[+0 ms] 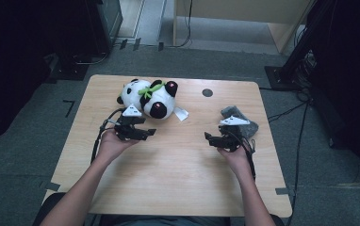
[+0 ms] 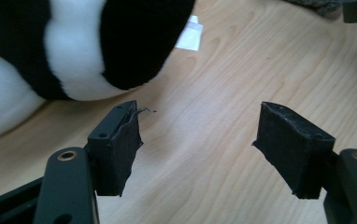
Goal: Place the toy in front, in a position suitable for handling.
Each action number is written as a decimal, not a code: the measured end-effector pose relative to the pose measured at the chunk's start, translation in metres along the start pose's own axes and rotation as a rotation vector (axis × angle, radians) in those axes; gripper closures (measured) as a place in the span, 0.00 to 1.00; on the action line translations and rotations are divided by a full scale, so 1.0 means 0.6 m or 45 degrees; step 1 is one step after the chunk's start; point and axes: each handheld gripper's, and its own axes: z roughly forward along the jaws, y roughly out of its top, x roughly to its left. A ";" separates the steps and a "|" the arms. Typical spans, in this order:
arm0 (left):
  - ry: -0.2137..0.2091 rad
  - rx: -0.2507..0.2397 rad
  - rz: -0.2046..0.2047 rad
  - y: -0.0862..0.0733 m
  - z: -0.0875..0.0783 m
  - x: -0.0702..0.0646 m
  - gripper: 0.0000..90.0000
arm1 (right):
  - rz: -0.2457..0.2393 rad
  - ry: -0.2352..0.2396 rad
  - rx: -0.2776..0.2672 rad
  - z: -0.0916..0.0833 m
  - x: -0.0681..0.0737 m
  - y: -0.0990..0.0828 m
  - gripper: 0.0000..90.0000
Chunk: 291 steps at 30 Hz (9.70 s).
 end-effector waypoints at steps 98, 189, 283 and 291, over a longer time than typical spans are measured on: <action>-0.026 -0.095 -0.210 0.093 -0.027 0.038 0.79 | 0.126 -0.211 -0.030 -0.037 -0.120 -0.016 0.43; -0.123 -0.102 -0.158 -0.059 -0.066 0.003 0.15 | 0.011 0.079 -0.027 -0.077 0.006 0.153 0.87; -0.104 -0.134 -0.197 -0.102 -0.021 -0.005 0.47 | -0.352 0.441 0.144 0.106 0.231 0.265 0.87; -0.091 -0.123 -0.202 -0.100 -0.020 -0.006 0.46 | -0.367 0.515 0.271 0.153 0.253 0.227 0.86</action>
